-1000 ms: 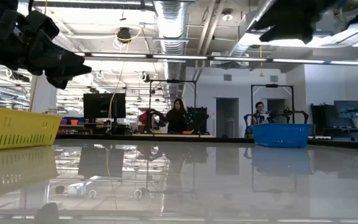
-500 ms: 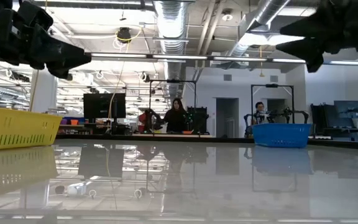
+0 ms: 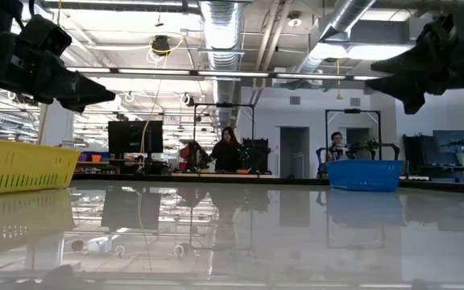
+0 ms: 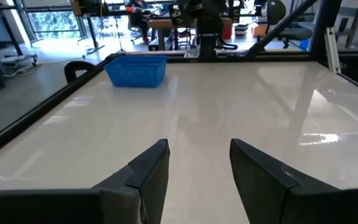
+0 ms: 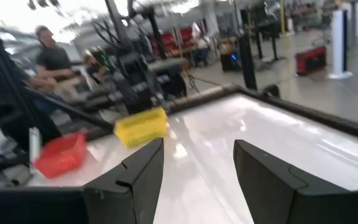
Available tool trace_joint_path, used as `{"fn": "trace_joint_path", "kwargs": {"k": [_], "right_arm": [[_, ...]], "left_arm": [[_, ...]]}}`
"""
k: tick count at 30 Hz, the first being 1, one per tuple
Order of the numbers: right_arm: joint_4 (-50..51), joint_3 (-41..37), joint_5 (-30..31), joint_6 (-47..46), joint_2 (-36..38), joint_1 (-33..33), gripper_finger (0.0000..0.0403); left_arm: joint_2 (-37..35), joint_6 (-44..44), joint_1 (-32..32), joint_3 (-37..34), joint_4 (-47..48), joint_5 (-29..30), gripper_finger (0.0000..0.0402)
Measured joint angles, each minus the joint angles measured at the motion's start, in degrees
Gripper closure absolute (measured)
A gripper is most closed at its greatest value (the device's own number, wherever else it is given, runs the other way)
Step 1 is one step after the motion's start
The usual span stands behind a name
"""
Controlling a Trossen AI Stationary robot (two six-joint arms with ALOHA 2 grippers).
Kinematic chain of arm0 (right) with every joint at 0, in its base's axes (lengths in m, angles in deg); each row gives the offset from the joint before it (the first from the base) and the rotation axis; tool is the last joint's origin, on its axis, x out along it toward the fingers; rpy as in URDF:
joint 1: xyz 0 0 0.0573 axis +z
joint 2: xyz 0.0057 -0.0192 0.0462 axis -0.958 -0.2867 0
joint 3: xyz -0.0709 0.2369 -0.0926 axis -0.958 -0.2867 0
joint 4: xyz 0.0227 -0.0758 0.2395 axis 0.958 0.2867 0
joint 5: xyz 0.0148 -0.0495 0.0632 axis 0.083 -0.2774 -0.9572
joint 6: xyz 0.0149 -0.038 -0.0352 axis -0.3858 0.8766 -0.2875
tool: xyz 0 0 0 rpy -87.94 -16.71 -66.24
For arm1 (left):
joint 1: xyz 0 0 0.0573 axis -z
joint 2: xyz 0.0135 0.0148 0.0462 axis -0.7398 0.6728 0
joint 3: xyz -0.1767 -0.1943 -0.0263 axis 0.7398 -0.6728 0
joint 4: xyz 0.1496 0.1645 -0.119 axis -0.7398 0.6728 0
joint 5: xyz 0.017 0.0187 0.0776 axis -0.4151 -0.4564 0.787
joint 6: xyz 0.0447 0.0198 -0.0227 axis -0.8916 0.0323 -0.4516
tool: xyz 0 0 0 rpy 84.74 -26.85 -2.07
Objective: Sort Halloween decoration
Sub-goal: Return to Home Position
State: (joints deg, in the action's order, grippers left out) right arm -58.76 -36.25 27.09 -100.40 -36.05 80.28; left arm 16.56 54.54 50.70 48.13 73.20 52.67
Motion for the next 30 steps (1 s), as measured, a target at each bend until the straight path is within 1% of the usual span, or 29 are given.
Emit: {"fn": "trace_joint_path", "kwargs": {"k": [8, 15, 21, 30], "right_arm": [[5.7, -0.1, 0.6, 0.0, -0.2, -1.2, 0.0179], [10.1, -0.1, 0.7, 0.0, -0.2, -1.2, 0.0179], [13.7, -0.1, 0.6, -0.1, -0.3, -1.2, 0.0179], [15.2, 0.0, 0.6, -0.1, -0.2, -1.2, 0.0179]], "left_arm": [[0.0, 1.4, 0.0, 0.0, 0.1, 0.0, 0.0242], [0.0, 2.7, 0.0, -0.1, 3.7, 0.0, 0.0242], [0.0, 2.7, 0.0, -0.1, 3.7, -0.3, 0.0242], [0.0, 2.7, 0.0, -0.1, 3.7, -0.3, 0.0242]]}}
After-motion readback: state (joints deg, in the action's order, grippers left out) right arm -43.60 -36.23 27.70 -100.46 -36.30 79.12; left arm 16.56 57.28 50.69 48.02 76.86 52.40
